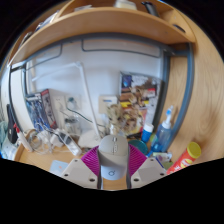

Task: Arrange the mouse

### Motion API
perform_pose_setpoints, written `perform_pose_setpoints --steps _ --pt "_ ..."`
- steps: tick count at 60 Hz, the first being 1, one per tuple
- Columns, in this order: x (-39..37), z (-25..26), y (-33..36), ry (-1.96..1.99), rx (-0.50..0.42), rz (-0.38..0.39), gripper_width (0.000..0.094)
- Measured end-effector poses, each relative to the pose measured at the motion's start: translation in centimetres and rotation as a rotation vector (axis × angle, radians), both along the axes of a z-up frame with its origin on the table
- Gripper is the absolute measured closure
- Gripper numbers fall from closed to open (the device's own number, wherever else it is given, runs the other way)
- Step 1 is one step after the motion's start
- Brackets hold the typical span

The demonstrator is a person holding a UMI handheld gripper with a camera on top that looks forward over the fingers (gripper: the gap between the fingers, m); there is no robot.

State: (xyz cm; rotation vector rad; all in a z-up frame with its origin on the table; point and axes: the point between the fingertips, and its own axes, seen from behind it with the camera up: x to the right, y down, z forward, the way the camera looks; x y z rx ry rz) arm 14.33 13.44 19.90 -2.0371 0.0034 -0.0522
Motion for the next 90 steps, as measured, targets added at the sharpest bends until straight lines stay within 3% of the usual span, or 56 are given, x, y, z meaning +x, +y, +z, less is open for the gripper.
perform_pose_setpoints --steps 4,10,27,36,37,38,41,53,56,60,81,90 --pt "-3.7 2.0 0.5 0.01 0.031 0.031 0.06" --pt "-9.1 1.2 0.8 0.013 0.014 0.085 0.0603" --pt "-16.4 -14.4 -1.3 0.005 -0.253 0.135 0.0605" --pt "-16.4 -20.1 -2.7 -0.013 -0.34 0.123 0.0605" --pt "-16.4 -20.8 -2.9 -0.013 -0.352 0.12 0.0552" --pt "-16.4 -20.9 -3.2 -0.011 -0.358 0.119 0.0592" --pt "-16.3 -20.8 -2.8 -0.008 -0.339 0.116 0.0597" --pt "-16.1 -21.1 -3.1 0.006 -0.381 0.087 0.038" --pt "-15.6 -20.5 -3.1 0.003 -0.385 0.056 0.0214" --pt "-15.2 -18.4 -2.7 -0.009 -0.349 0.034 0.0157" --pt "-21.5 2.1 -4.3 0.032 -0.092 0.085 0.0112" --pt "-23.9 8.0 -6.8 0.029 -0.025 0.082 0.0106"
